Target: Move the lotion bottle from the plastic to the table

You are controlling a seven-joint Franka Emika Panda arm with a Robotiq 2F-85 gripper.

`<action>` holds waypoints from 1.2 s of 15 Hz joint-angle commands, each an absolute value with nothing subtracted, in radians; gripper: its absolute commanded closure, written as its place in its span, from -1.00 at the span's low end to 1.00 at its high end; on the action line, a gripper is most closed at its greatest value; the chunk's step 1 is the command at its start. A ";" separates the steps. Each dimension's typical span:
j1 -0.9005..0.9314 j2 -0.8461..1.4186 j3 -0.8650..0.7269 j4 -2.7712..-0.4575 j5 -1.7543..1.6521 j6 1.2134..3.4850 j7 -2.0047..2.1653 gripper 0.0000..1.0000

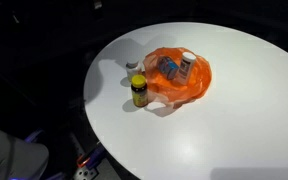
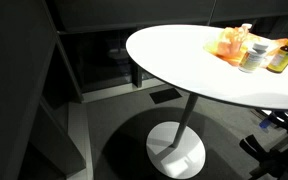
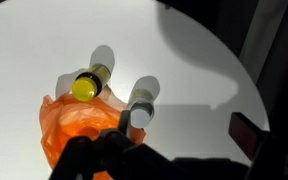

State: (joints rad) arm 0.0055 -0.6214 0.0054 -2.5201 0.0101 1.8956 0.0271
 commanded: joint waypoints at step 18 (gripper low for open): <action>-0.041 -0.532 -0.025 -2.391 -0.024 1.892 0.017 -1.00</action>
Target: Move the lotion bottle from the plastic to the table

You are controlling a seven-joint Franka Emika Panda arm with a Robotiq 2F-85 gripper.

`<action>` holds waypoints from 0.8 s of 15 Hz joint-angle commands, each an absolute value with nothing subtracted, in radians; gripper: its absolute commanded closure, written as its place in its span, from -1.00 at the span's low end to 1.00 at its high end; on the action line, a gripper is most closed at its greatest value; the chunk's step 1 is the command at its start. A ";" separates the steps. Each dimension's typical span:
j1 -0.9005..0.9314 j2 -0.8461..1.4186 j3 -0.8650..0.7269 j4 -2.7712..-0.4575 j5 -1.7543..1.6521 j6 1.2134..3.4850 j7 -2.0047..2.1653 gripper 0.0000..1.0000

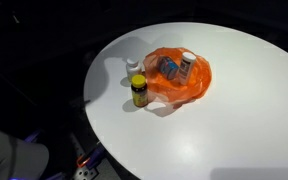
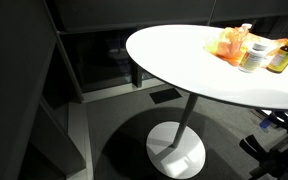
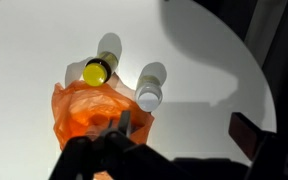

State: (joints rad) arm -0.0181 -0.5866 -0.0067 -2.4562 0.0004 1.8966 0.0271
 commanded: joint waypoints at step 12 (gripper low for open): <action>-0.113 -0.217 -0.137 -2.135 -0.038 1.976 -0.063 -1.00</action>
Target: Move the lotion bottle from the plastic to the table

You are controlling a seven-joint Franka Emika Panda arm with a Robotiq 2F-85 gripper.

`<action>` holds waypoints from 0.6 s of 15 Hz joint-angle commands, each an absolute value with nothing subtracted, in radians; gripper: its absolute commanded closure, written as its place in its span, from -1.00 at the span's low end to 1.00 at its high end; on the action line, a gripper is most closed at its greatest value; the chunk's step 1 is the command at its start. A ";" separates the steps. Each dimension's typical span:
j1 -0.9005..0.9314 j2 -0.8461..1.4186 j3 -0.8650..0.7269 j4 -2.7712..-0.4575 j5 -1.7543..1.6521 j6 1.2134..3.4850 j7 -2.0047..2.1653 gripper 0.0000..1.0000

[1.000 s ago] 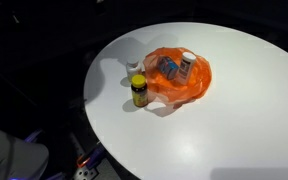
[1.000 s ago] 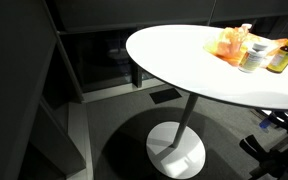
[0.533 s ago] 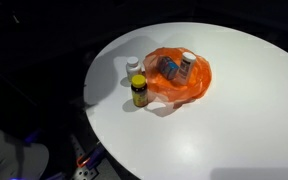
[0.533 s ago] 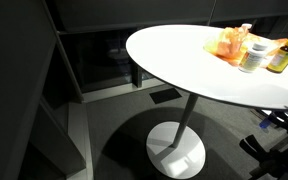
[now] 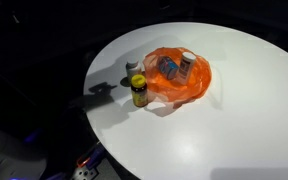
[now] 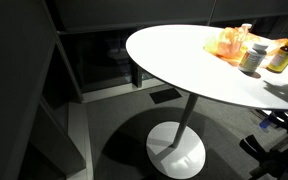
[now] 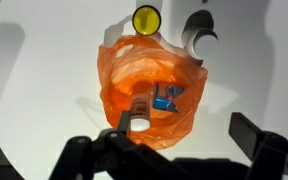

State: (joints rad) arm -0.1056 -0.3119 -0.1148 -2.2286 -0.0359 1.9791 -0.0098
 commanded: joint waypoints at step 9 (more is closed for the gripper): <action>-0.124 -0.118 -0.156 -2.084 -0.034 1.991 -0.107 -1.00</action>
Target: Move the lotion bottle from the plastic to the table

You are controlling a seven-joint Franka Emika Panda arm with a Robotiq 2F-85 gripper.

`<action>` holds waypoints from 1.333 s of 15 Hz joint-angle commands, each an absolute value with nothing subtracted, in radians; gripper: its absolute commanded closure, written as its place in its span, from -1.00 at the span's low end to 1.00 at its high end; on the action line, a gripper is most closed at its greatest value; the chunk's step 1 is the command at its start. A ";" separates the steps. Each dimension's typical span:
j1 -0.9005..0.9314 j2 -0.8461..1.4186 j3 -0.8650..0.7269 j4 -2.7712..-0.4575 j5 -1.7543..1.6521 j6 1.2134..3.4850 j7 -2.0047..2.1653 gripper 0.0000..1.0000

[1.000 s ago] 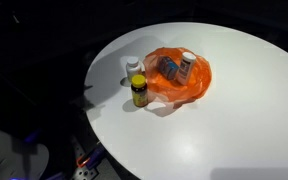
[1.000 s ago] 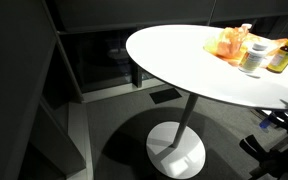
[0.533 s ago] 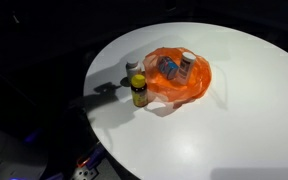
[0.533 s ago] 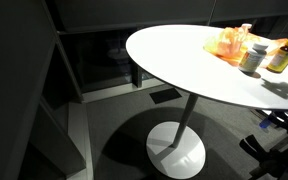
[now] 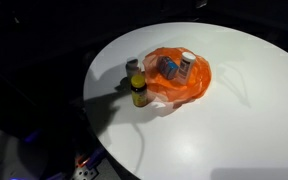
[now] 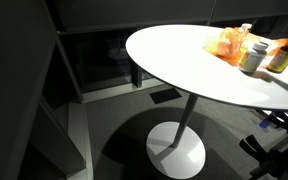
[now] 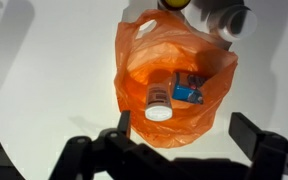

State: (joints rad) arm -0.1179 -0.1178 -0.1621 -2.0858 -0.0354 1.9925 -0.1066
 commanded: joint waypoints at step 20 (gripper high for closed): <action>-0.162 0.098 -0.165 -2.077 0.028 2.215 -0.252 -1.00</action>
State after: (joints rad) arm -0.1473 0.0622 -0.1694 -2.0931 -0.0035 2.1905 -0.1987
